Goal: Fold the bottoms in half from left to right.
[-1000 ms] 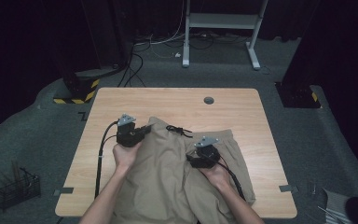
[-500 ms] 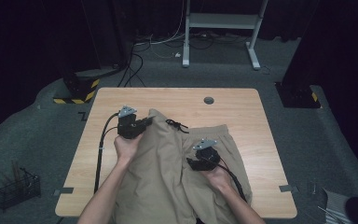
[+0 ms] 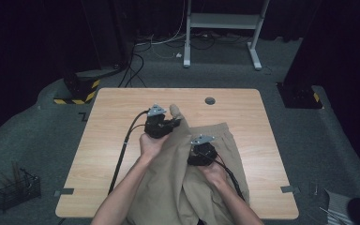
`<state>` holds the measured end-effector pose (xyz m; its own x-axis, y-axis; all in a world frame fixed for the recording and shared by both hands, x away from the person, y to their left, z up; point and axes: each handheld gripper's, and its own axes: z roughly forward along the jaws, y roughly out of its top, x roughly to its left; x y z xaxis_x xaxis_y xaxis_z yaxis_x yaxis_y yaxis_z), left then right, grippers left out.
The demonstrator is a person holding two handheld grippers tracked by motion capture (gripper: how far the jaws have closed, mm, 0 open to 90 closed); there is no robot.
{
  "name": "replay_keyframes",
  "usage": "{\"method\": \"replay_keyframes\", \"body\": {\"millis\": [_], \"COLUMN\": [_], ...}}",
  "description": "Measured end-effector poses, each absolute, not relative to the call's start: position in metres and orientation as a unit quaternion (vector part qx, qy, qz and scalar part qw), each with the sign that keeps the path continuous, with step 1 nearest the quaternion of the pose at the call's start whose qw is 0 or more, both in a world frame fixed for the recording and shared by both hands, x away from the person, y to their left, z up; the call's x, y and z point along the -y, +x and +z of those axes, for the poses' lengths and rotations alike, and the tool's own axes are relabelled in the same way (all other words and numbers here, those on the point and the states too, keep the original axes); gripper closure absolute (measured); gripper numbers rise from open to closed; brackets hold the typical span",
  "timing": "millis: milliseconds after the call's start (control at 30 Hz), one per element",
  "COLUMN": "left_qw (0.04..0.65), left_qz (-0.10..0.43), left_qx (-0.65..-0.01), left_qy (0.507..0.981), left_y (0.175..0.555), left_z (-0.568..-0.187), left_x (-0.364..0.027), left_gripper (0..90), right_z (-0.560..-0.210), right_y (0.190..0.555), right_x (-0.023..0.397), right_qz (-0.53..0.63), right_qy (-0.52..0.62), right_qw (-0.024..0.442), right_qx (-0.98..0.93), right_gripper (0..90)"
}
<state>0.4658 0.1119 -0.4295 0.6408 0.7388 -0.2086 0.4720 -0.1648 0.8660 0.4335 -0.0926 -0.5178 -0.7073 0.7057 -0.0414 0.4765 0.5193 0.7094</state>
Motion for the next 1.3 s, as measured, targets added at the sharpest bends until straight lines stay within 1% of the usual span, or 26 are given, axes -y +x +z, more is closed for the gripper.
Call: {"method": "replay_keyframes", "body": {"millis": [100,167,267,333,467,667,733,767,900,967,1033,1133,1233,1300], "left_qw": [0.504,0.505,0.499,0.5,0.493,0.452,0.442,0.441,0.428,0.429,0.429,0.431,0.424,0.411], "left_qz": [0.127,0.126,0.128,0.121,0.109,0.103,0.104,0.104,0.125,0.144,0.155,0.16,0.156,0.148], "left_qx": [-0.398,-0.392,-0.379,-0.37,-0.351,-0.34,-0.334,-0.332,-0.338,-0.339,-0.34,-0.353,-0.376,-0.389], "left_qy": [0.756,0.759,0.769,0.774,0.789,0.818,0.826,0.827,0.829,0.825,0.822,0.815,0.809,0.811], "left_y": [0.466,0.466,0.468,0.47,0.473,0.474,0.472,0.471,0.461,0.454,0.447,0.44,0.437,0.438], "left_z": [-0.433,-0.433,-0.433,-0.434,-0.441,-0.464,-0.469,-0.47,-0.465,-0.458,-0.451,-0.446,-0.451,-0.461], "left_x": [-0.108,-0.104,-0.092,-0.079,-0.051,-0.022,-0.017,-0.016,-0.024,-0.033,-0.045,-0.068,-0.092,-0.104], "left_gripper": [86.3,86.3,86.2,86.2,86.0,83.2,79.1,75.3,52.2,44.4,39.8,35.4,31.9,31.2], "right_z": [-0.51,-0.511,-0.52,-0.521,-0.521,-0.523,-0.523,-0.522,-0.517,-0.511,-0.507,-0.505,-0.51,-0.515], "right_y": [0.419,0.412,0.415,0.418,0.417,0.416,0.415,0.415,0.41,0.406,0.401,0.396,0.393,0.394], "right_x": [0.104,0.11,0.117,0.12,0.117,0.118,0.118,0.118,0.122,0.126,0.131,0.139,0.147,0.151], "right_qz": [0.362,0.355,0.348,0.356,0.352,0.359,0.358,0.356,0.36,0.367,0.369,0.369,0.364,0.367], "right_qy": [0.339,0.338,0.345,0.353,0.349,0.349,0.349,0.349,0.348,0.349,0.348,0.35,0.361,0.374], "right_qw": [0.167,0.165,0.157,0.154,0.163,0.167,0.167,0.167,0.173,0.177,0.179,0.176,0.164,0.146], "right_qx": [-0.852,-0.856,-0.857,-0.851,-0.853,-0.85,-0.85,-0.851,-0.848,-0.844,-0.843,-0.843,-0.843,-0.839], "right_gripper": [37.9,37.9,37.8,37.4,36.8,36.9,37.0,37.0,37.4,37.5,37.4,37.3,37.0,36.5]}}
